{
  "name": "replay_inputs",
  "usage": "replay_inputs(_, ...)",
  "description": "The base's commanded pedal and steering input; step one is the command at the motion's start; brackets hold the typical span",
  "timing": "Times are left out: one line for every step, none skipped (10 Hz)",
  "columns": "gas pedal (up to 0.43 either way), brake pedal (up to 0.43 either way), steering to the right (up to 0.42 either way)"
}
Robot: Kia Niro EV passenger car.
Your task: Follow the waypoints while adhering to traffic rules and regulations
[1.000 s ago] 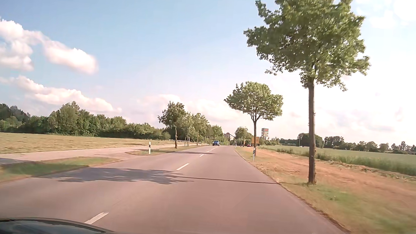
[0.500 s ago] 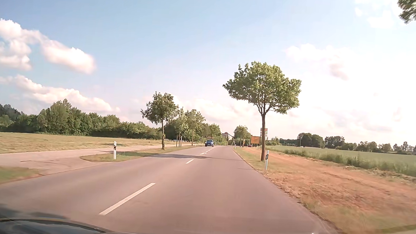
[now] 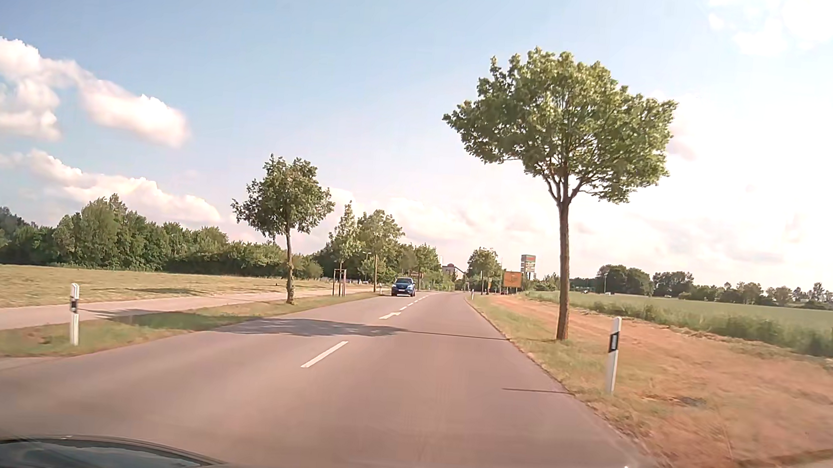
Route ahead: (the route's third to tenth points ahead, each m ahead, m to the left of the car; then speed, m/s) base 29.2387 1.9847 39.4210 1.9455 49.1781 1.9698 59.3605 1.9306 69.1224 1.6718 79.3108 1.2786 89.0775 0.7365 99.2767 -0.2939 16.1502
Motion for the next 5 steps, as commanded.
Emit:
replay_inputs(0.028, 0.012, -0.001)
replay_inputs(0.020, 0.012, -0.001)
replay_inputs(0.020, 0.012, -0.001)
replay_inputs(0.008, 0.012, 0.000)
replay_inputs(0.000, 0.012, 0.001)
